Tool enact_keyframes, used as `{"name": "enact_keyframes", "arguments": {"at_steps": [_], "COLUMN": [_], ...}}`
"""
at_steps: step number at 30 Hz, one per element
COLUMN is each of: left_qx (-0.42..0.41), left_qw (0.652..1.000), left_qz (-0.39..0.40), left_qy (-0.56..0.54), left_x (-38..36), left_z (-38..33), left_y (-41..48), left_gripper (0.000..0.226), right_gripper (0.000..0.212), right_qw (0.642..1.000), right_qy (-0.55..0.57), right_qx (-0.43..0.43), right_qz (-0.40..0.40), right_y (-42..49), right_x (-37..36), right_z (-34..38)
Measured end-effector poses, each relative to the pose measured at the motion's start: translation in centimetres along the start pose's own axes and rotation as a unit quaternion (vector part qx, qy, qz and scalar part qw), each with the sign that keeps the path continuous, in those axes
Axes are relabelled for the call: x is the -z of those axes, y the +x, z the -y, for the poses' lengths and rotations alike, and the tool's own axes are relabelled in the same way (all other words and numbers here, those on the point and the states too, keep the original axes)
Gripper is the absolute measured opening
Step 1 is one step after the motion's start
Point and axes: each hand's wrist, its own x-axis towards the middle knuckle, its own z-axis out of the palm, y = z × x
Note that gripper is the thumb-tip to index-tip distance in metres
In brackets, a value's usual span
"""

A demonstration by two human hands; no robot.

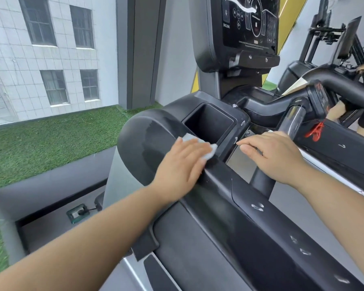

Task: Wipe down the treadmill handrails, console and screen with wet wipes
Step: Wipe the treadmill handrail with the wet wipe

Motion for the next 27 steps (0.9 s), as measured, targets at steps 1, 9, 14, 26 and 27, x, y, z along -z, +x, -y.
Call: {"name": "enact_keyframes", "arguments": {"at_steps": [1, 9, 14, 26, 27], "left_qx": [0.034, 0.048, 0.076, 0.118, 0.132], "left_qw": [0.999, 0.991, 0.992, 0.973, 0.971], "left_qz": [-0.005, -0.073, -0.051, -0.127, -0.133], "left_qy": [-0.007, -0.099, -0.089, -0.155, -0.149], "left_x": [0.2, -2.2, -1.5, -3.4, -3.2], "left_z": [0.9, -5.2, -3.5, -8.4, -7.8], "left_y": [0.6, -1.6, -1.0, -2.6, -2.2], "left_gripper": [0.043, 0.037, 0.040, 0.041, 0.040], "right_gripper": [0.063, 0.064, 0.068, 0.070, 0.071], "right_qw": [1.000, 1.000, 1.000, 0.998, 0.997], "right_qy": [0.001, 0.010, 0.028, 0.063, 0.067], "right_qx": [0.002, 0.000, 0.009, 0.026, 0.029], "right_qz": [-0.003, -0.026, -0.009, -0.005, -0.003], "right_y": [0.0, -0.1, -0.2, -0.5, -0.6], "right_x": [0.0, -0.2, -0.1, 0.2, 0.2], "right_z": [0.0, 0.1, -0.2, -0.2, -0.3]}}
